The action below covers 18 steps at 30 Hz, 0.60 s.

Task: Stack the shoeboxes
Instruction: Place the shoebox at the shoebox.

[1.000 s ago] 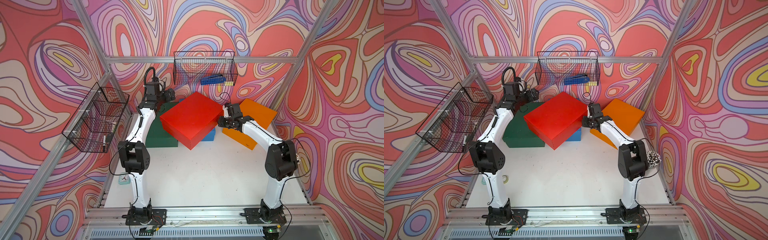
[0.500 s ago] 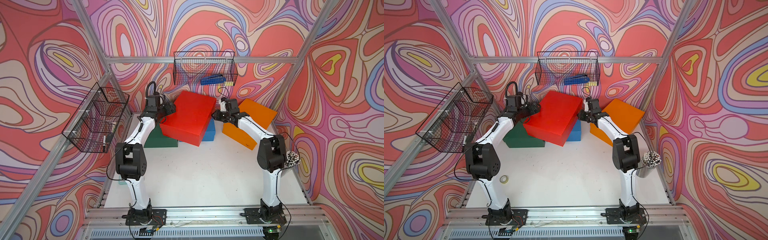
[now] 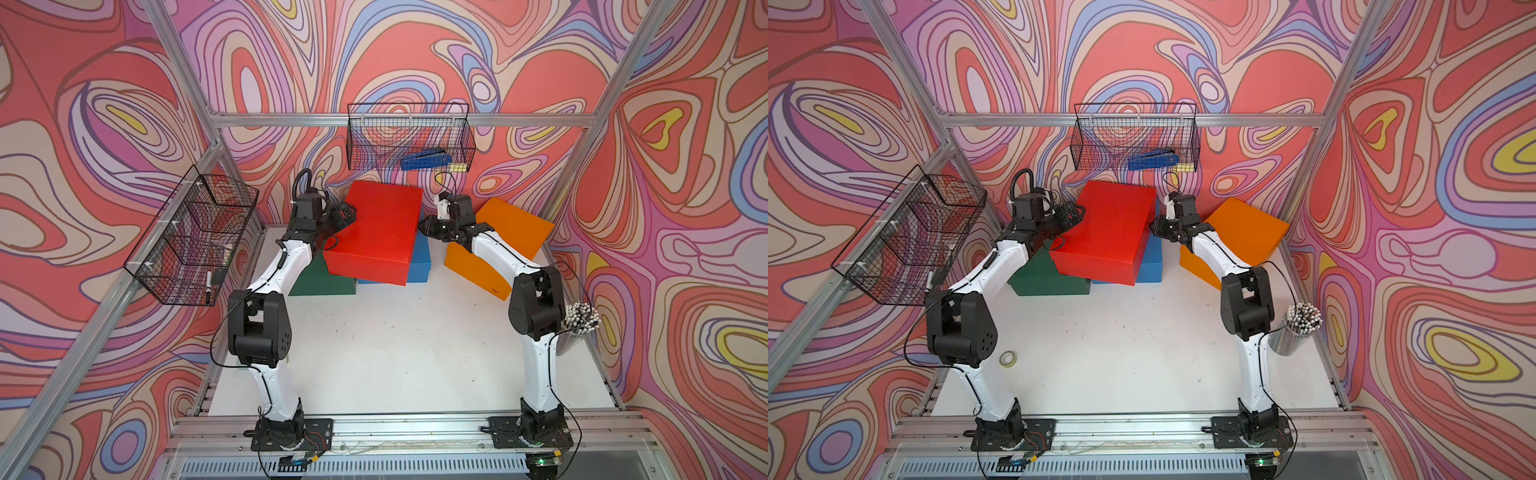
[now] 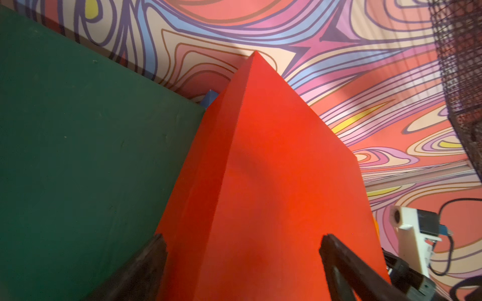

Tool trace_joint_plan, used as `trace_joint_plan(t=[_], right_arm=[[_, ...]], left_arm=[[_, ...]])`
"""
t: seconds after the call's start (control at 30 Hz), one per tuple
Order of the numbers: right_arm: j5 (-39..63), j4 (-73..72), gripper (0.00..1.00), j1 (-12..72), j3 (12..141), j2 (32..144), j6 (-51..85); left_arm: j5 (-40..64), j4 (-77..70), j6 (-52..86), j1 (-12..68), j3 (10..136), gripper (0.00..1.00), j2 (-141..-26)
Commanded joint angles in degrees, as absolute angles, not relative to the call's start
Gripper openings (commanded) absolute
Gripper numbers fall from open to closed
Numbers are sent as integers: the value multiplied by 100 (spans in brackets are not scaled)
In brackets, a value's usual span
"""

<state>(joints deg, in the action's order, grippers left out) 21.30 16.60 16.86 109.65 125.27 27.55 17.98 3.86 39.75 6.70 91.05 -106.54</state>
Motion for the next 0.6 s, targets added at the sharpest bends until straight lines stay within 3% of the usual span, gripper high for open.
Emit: trace_joint_plan(t=[0.0, 0.27, 0.57], right_arm=[[2091, 1586, 23, 1612, 10825, 12393, 2843], [2027, 1652, 24, 1384, 9733, 11479, 2787], [1874, 1685, 25, 1381, 8388, 10281, 2680]], left_arm=[[1822, 20, 4404, 799, 8936, 94, -10412], [1704, 92, 4432, 826, 8755, 95, -9934], [1236, 550, 4105, 826, 7997, 97, -8590]])
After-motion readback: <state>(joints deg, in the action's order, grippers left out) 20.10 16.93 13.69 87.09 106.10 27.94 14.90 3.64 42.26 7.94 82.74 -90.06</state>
